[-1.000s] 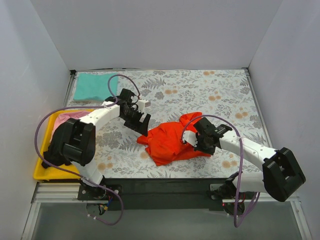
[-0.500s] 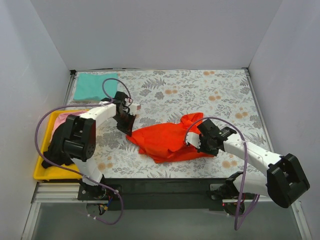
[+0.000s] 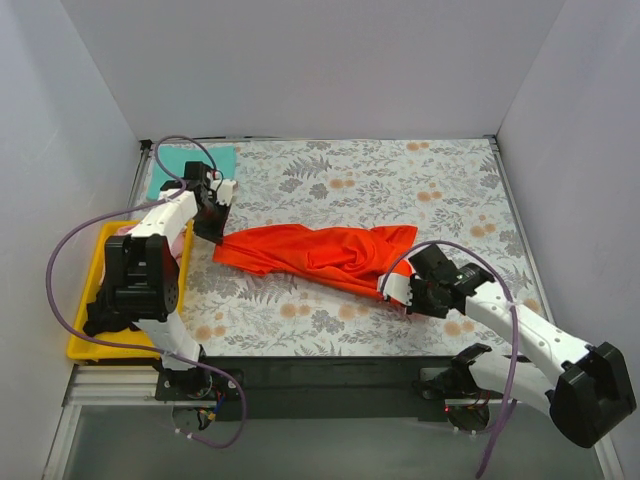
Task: Fold and stack the t-shirts
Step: Flatten the tshirt out
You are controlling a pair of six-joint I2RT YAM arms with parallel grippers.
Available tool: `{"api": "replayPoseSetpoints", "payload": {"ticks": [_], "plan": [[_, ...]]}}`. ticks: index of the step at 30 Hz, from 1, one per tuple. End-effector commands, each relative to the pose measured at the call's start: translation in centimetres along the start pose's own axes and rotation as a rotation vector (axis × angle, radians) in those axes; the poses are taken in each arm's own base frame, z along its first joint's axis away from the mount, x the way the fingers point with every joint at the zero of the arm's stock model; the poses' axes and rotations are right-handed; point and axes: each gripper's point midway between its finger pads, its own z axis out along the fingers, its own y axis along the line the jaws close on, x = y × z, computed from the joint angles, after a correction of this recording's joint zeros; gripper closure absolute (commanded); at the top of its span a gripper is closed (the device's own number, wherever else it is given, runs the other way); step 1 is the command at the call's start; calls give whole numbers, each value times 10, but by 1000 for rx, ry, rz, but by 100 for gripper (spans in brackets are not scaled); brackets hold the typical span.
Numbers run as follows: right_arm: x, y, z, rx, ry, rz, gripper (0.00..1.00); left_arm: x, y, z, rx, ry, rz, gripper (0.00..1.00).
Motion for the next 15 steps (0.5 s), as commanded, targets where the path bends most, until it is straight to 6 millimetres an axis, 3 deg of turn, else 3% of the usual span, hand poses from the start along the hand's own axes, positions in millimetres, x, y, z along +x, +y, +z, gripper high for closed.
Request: {"api": "replayPoseSetpoints", "payload": {"ticks": [1,4,7,10,11,12,14,15], "plan": [[27,34,-15,-134,69,-82,99,-18,27,-7,-92,-37,-4,100],[24,47,-28,-191,24,-100,99,2,9,-13,6,16,63,100],[12,36,-42,-158,-9,-90,99,10,-6,-47,59,-33,173,100],[-17,3,-63,-66,-78,-69,99,4,-19,-78,102,-97,185,100],[-24,-9,-64,-49,-73,-39,99,-11,-26,-94,138,-135,176,100],[-45,-39,-82,47,-126,-25,99,-20,-27,-100,146,-159,155,100],[-58,-75,-95,116,-158,59,99,-54,-31,-123,147,-290,77,100],[-75,-100,-117,185,-230,98,99,-75,-38,-143,178,-382,78,100]]}}
